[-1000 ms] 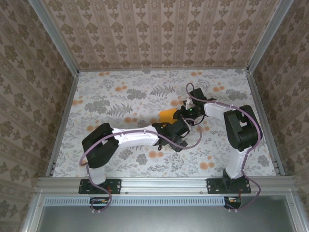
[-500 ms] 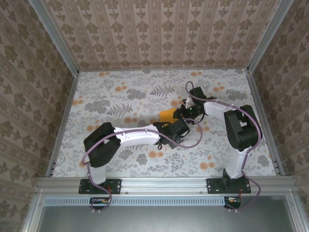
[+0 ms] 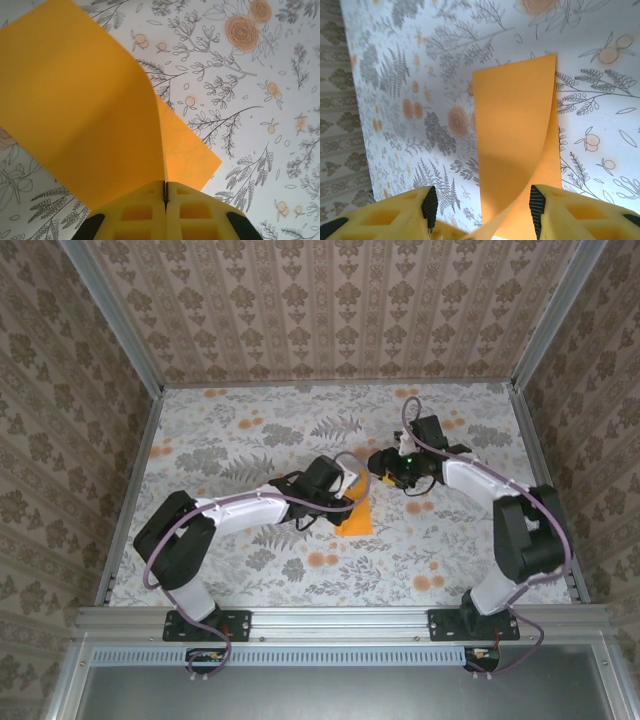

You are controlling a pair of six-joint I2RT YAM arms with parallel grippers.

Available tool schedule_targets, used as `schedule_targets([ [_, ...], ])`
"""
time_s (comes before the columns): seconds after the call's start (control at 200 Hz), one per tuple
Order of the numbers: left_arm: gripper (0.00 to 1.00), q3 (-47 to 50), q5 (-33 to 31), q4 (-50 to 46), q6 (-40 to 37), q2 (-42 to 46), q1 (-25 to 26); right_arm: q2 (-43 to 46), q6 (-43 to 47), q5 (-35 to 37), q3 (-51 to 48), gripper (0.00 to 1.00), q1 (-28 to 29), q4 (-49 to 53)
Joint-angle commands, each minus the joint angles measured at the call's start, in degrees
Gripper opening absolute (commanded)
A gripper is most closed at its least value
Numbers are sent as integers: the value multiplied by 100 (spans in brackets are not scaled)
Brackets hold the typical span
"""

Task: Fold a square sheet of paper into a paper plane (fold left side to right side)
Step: Fold the triangle a second time at the center of the table.

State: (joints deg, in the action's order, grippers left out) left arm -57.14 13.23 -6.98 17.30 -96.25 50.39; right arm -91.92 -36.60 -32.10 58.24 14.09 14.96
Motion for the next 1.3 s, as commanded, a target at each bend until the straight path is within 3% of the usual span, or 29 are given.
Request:
schedule_targets([
  [0.0, 0, 280, 1030, 671, 623, 113, -236, 372, -73, 217, -529, 48, 24, -234],
  [0.19, 0, 460, 1251, 787, 796, 74, -477, 489, -113, 220, -1249, 20, 460, -323],
  [0.335, 0, 518, 1313, 705, 832, 45, -618, 331, -232, 402, -1506, 10, 855, -447],
  [0.585, 0, 437, 1272, 387, 676, -78, -717, -192, -244, 604, -1416, 7, 1147, -379],
  [1.295, 0, 270, 1035, 250, 341, -430, -905, -467, 193, 986, -1297, 6, 1193, 351],
])
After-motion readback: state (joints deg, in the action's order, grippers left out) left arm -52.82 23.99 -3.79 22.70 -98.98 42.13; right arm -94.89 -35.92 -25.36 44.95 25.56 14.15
